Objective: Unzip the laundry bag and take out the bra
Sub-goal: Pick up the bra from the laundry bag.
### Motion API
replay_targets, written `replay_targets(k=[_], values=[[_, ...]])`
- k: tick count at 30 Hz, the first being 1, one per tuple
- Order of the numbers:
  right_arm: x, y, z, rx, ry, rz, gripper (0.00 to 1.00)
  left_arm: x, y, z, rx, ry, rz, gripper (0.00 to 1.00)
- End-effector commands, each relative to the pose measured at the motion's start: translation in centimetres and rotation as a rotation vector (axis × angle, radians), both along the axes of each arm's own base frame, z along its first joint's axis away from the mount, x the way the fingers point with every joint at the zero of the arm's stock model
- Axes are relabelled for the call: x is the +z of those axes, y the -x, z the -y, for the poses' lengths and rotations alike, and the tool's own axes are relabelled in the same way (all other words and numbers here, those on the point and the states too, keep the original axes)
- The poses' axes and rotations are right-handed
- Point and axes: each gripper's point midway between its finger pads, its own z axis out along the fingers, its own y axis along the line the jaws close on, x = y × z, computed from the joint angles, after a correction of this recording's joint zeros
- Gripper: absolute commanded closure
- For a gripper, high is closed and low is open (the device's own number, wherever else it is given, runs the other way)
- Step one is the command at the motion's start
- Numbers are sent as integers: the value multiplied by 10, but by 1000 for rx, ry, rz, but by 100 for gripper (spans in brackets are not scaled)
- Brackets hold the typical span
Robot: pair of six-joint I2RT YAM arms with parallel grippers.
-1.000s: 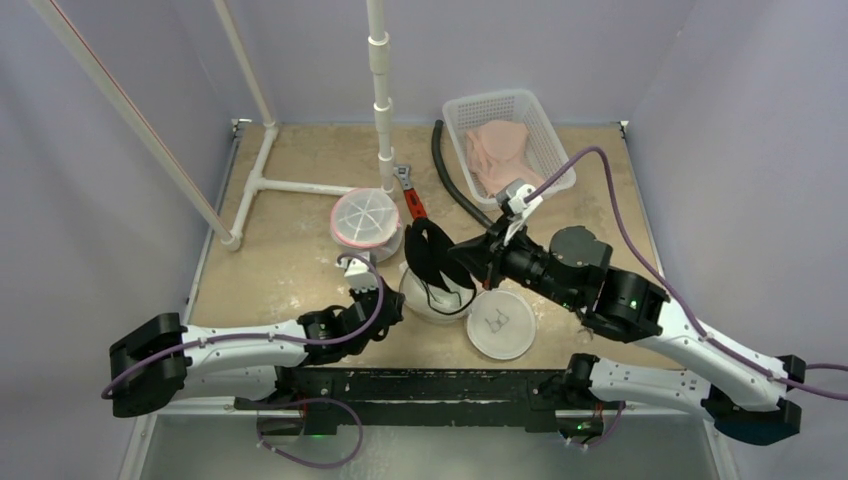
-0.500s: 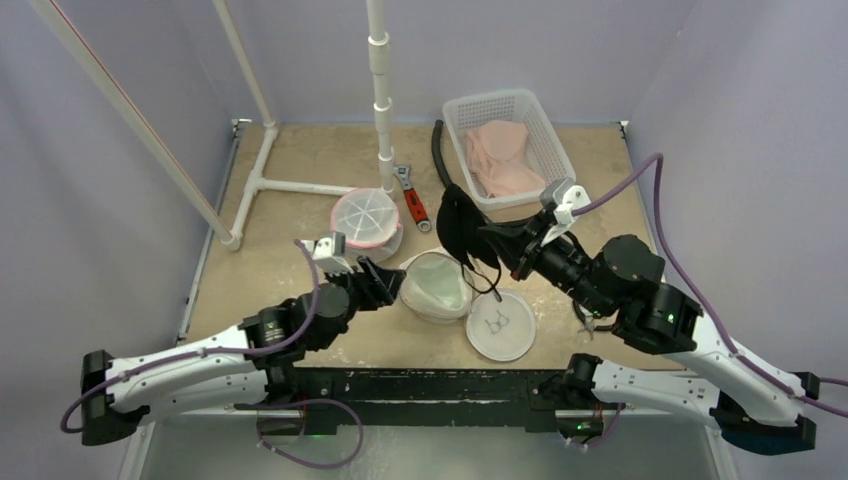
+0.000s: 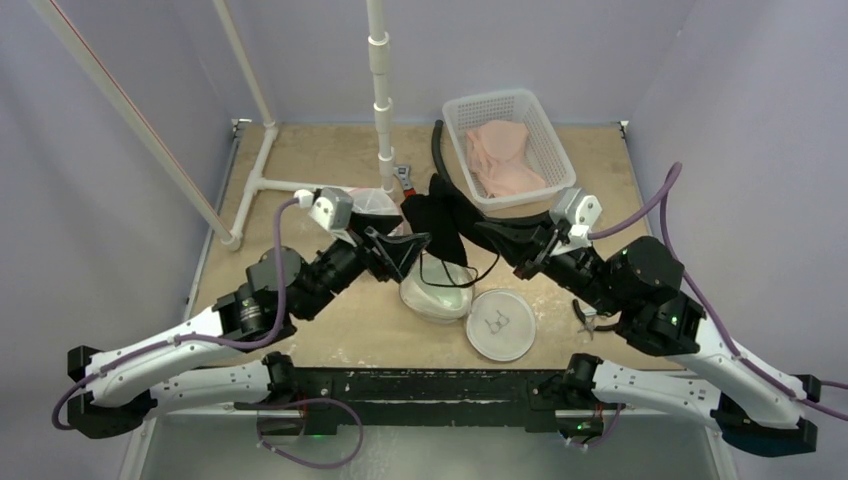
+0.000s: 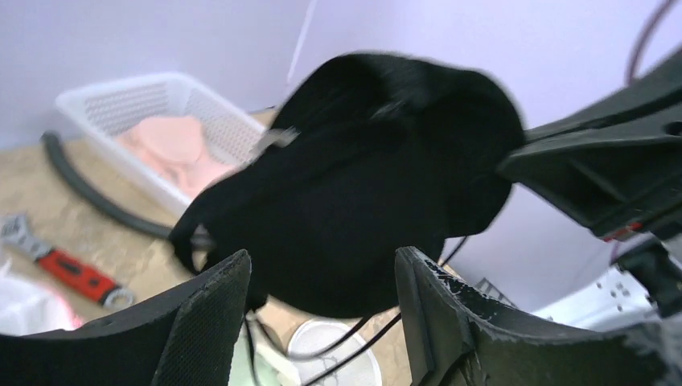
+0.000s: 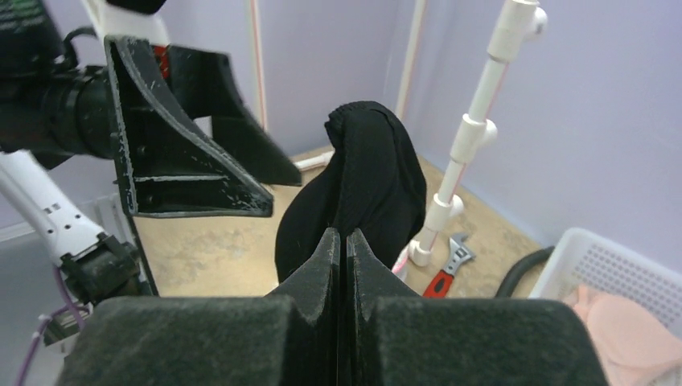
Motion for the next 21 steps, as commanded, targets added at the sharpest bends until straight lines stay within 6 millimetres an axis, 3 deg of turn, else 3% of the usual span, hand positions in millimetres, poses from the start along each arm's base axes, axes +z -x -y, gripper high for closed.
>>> replay_targets(k=[1,6,11,21], values=[[22,24,-4,130,-52,115,100,59,27,23,-201,-78,317,35],[21,49,2,236,-34,143,100,92,67,14,-367,-108,520,32],[14,61,2,296,-24,145,100,100,89,14,-492,-149,539,31],[13,70,-5,358,-22,154,100,82,91,43,-594,-220,482,43]])
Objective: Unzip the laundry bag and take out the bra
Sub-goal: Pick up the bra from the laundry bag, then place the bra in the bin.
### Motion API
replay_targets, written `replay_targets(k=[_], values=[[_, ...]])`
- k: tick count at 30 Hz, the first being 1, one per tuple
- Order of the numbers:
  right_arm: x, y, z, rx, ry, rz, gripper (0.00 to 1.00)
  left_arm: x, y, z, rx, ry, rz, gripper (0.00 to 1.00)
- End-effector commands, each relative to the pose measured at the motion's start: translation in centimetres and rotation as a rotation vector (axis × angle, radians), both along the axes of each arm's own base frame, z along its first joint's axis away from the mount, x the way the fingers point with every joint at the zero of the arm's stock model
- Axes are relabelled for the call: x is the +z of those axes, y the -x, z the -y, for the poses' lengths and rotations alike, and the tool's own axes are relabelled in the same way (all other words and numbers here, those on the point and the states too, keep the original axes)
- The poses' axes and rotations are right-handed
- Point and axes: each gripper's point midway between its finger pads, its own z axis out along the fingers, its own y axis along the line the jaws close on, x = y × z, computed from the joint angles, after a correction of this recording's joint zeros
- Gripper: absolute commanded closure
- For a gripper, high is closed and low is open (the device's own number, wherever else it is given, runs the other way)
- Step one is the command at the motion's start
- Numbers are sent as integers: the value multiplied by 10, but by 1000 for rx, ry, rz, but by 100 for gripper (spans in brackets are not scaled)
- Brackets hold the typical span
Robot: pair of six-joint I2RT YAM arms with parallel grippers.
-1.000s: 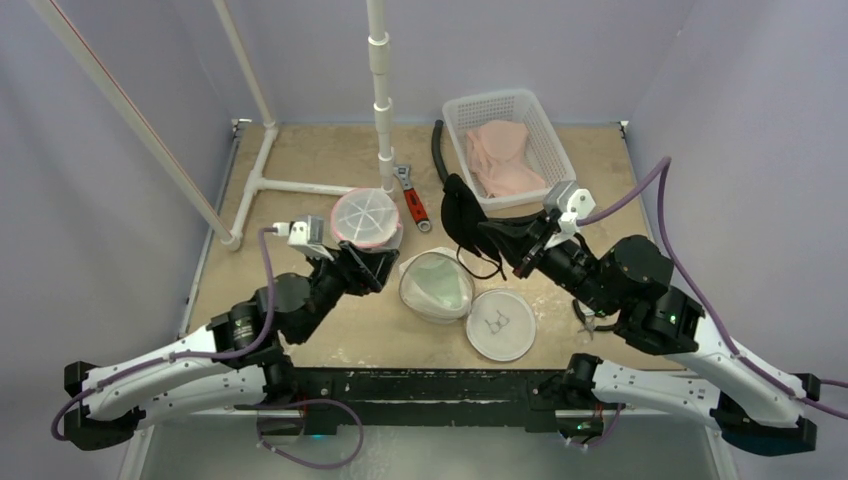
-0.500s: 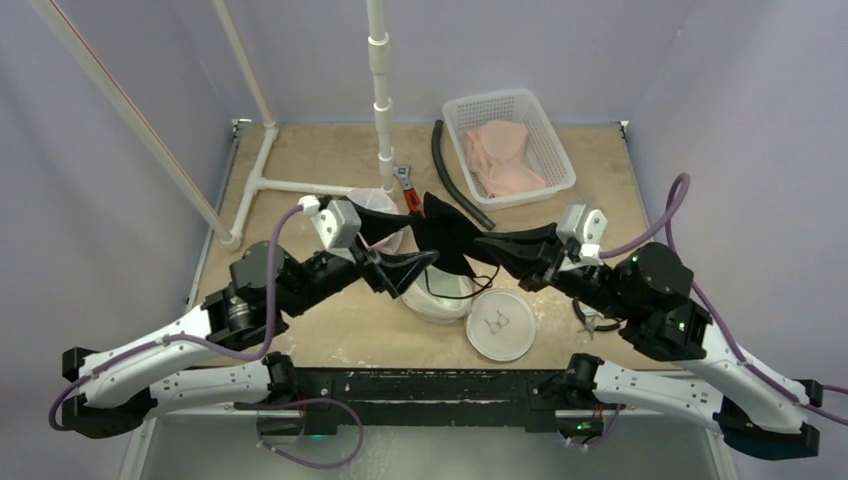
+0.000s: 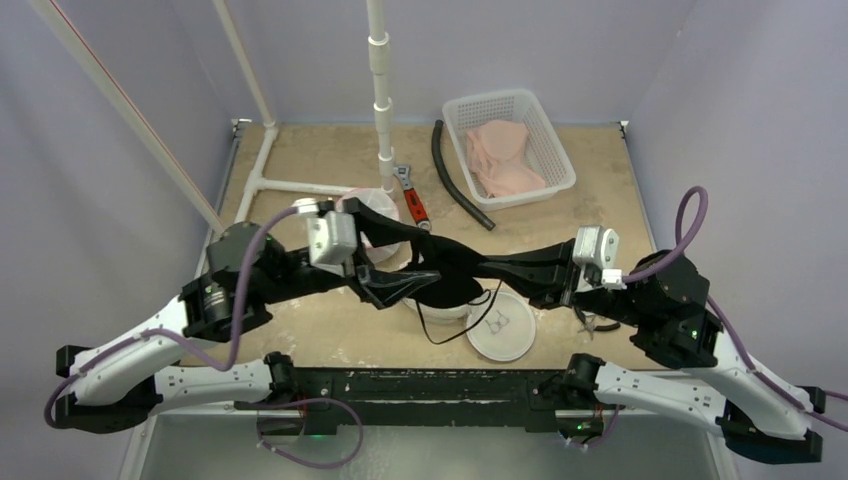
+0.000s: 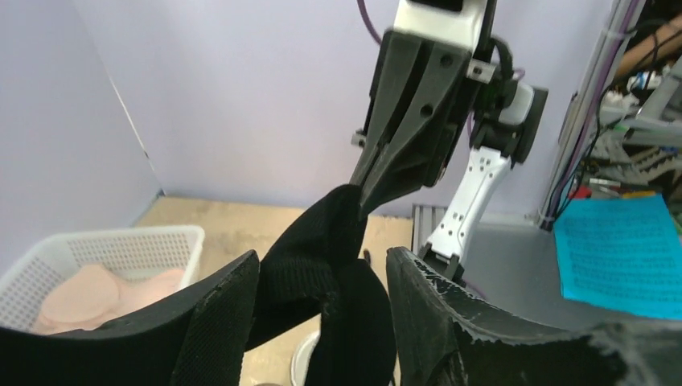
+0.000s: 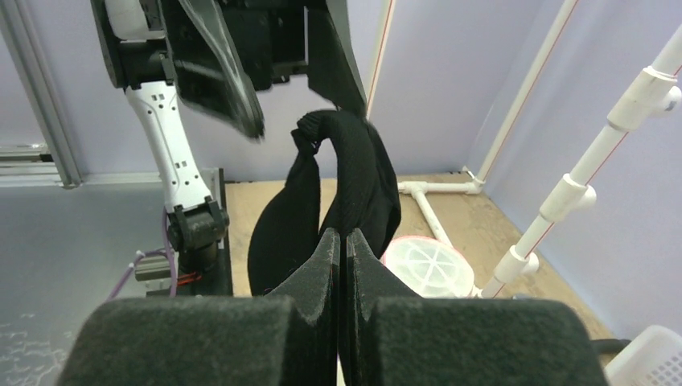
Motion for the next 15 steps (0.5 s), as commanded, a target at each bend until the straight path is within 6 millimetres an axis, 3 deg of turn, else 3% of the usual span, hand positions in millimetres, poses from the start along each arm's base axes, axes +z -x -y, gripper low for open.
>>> replay_targets(k=[1,10,15], values=[[11,6,-3,40,-28,40,100,-11,4,13,-51,-63,1,44],[12,4,-2,24,-41,41,100,-24,4,20,-68,-93,-39,58],[15,-5,5,-39,-73,44,100,-23,-7,0,38,-54,-66,42]])
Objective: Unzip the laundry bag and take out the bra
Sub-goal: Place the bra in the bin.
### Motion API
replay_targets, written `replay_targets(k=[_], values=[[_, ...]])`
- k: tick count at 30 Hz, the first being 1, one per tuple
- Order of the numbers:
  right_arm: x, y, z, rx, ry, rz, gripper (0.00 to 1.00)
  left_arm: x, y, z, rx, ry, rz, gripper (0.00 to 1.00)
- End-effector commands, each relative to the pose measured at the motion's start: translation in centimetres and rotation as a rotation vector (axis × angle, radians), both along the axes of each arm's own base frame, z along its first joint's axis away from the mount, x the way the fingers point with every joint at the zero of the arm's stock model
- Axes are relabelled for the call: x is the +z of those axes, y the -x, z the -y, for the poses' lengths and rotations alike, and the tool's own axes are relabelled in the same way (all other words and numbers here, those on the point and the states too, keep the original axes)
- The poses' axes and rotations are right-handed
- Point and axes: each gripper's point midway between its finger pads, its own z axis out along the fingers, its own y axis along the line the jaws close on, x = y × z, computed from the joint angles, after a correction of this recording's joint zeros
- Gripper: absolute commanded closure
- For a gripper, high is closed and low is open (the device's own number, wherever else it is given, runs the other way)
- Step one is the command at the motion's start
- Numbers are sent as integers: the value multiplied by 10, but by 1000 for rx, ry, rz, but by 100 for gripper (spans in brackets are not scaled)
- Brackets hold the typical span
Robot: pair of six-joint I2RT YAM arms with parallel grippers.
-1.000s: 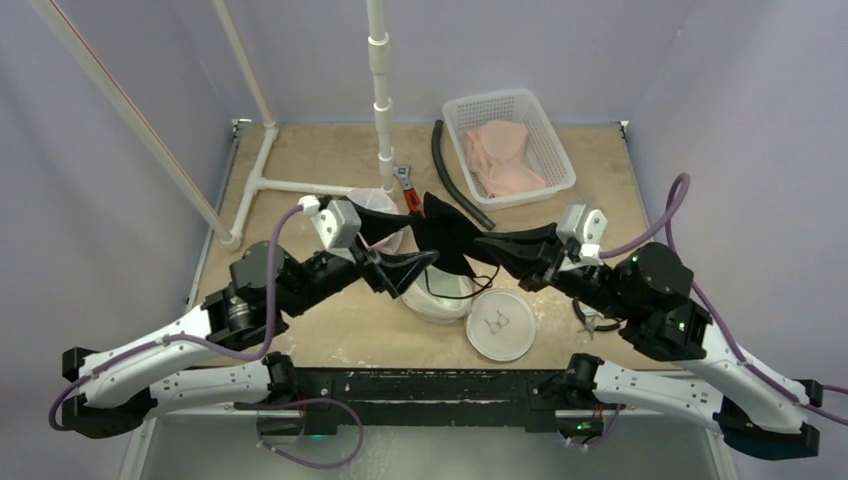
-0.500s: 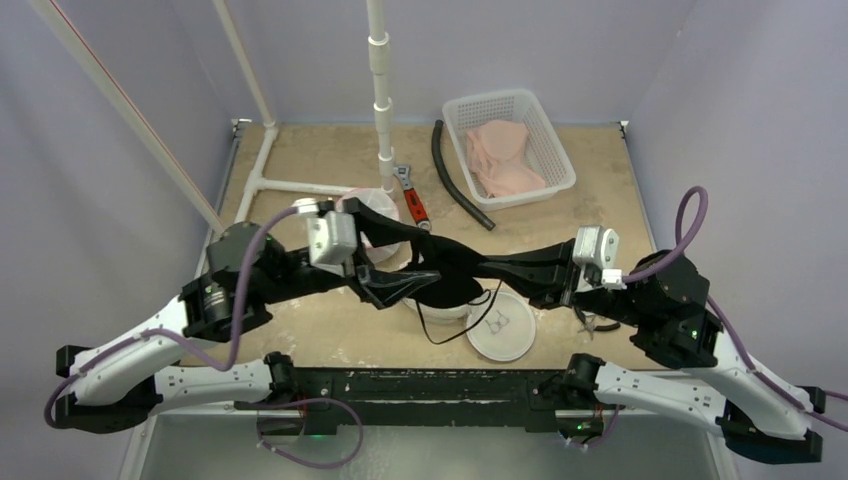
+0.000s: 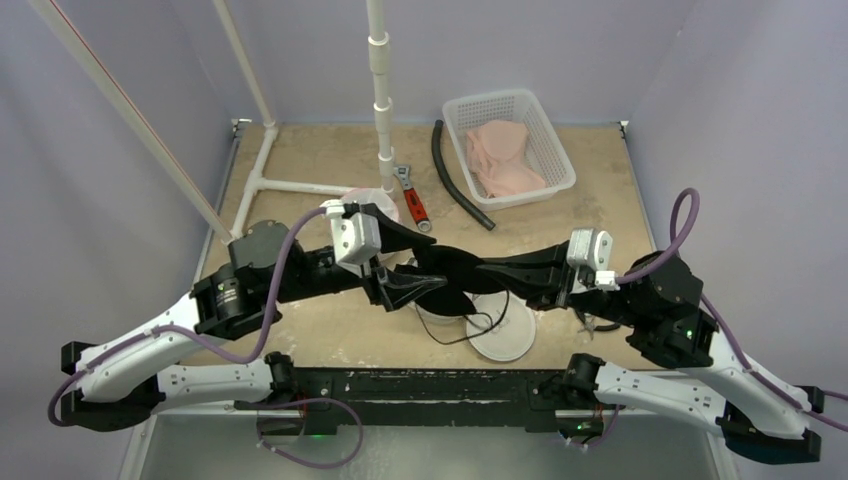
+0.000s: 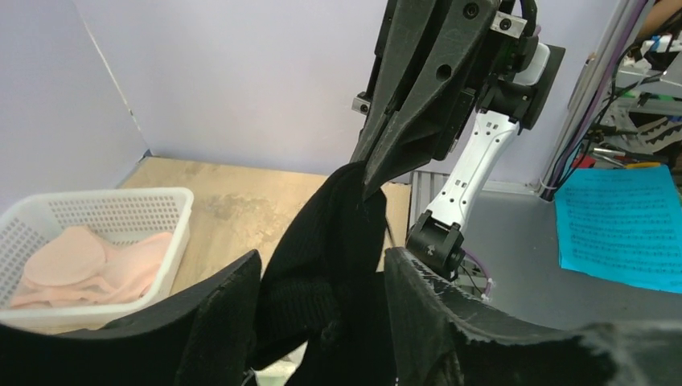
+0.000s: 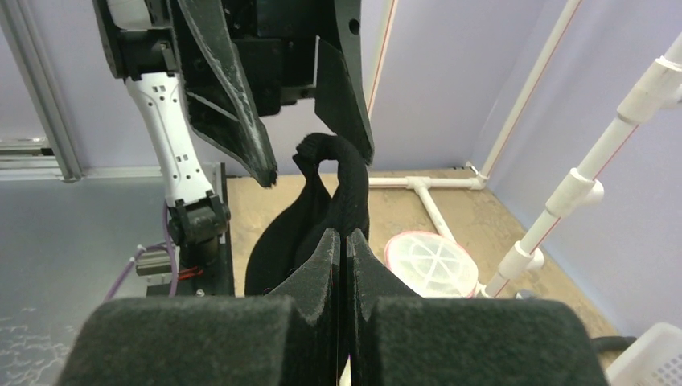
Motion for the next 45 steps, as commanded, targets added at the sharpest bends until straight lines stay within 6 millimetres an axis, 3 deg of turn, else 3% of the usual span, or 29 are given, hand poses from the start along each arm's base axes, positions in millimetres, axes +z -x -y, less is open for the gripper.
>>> replay_targets(k=[1,5,12,17,23,25,29,31,32,33,36,39,42,45], values=[[20,-8,11,-68,-88,47,100,14,-4,-26,78,82,-8,40],[19,-9,9,-68,-80,57,100,17,1,-40,87,131,-35,34],[17,-7,4,-46,-64,62,100,3,5,-19,25,78,-70,34],[19,-7,5,-48,-67,67,100,-4,10,-4,-34,42,-86,40],[19,-5,5,-36,-69,72,100,-11,3,2,-18,26,-97,42],[20,-4,5,-34,-71,72,100,-10,0,1,-10,30,-97,51],[16,-8,5,-52,-65,65,100,-9,-2,1,-9,35,-99,84],[16,-22,8,-131,-82,51,100,-7,-3,-1,0,40,-97,100],[12,-29,8,-166,-84,31,100,-5,-4,-4,5,40,-96,100],[6,-34,7,-186,-79,9,90,-4,-3,-7,9,35,-97,100],[-15,-52,3,-264,-72,-76,43,-4,-2,-22,41,26,-110,100],[-28,-61,0,-303,-120,-199,16,-10,-2,-39,87,21,-150,100],[-39,-65,-1,-318,-186,-350,6,-28,-5,-56,154,26,-212,100],[-42,-62,-4,-294,-245,-458,4,-40,-21,-78,296,104,-285,100]])
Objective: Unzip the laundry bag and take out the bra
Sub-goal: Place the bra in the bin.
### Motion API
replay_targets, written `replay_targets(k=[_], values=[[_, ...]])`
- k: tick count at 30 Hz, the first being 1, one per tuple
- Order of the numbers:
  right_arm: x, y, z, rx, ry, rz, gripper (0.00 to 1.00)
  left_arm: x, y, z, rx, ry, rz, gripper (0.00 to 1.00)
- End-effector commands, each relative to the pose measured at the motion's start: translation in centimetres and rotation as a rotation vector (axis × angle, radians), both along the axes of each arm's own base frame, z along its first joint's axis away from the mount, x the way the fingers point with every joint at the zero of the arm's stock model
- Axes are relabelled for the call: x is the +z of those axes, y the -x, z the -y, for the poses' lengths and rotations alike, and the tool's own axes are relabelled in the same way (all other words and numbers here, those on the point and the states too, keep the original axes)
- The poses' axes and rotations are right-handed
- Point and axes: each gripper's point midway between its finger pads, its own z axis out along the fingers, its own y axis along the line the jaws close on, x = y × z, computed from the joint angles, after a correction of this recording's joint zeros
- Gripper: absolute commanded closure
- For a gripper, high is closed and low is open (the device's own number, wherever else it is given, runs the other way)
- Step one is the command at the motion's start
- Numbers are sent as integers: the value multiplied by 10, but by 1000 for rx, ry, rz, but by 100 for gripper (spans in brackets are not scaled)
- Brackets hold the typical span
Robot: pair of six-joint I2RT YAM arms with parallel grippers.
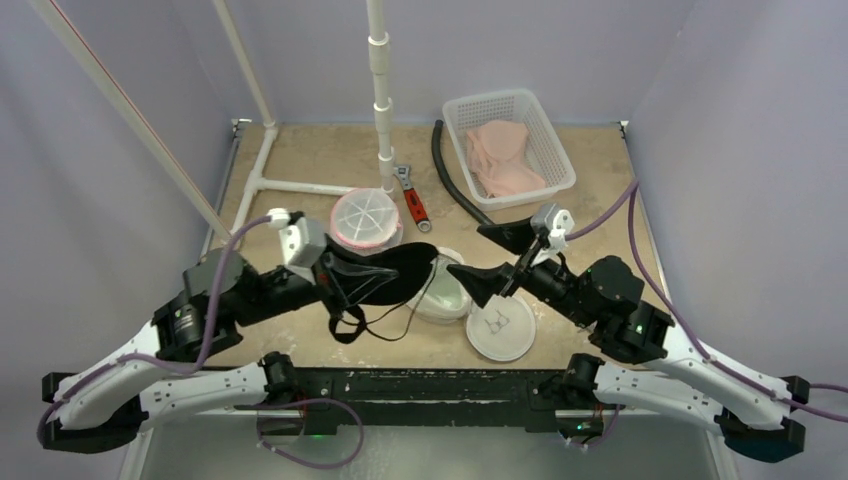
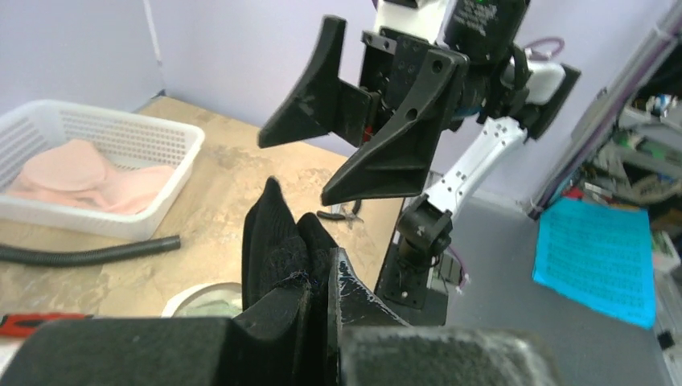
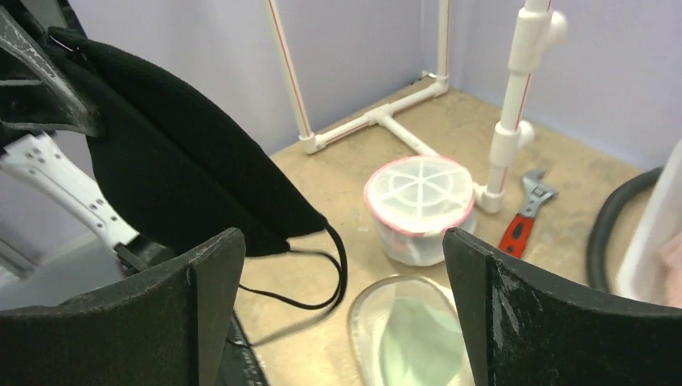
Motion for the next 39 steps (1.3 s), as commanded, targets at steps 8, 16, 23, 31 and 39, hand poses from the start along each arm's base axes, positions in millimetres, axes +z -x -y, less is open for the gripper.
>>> replay_targets(k=[8,16,23,31,39], values=[[10,-20,4,-128,-263,-267,5,-14,-74,-21,456,377,-399,100],[-36,-72,66,-612,-273,-371,8,22,-120,47,449,507,-555,100],[-52,-94,82,-654,-326,-475,10,36,-164,62,510,556,-560,100],[-15,-80,65,-460,-360,-349,11,38,-186,73,550,430,-446,100],[32,-24,55,-146,-281,27,10,55,-132,57,342,149,-148,100]])
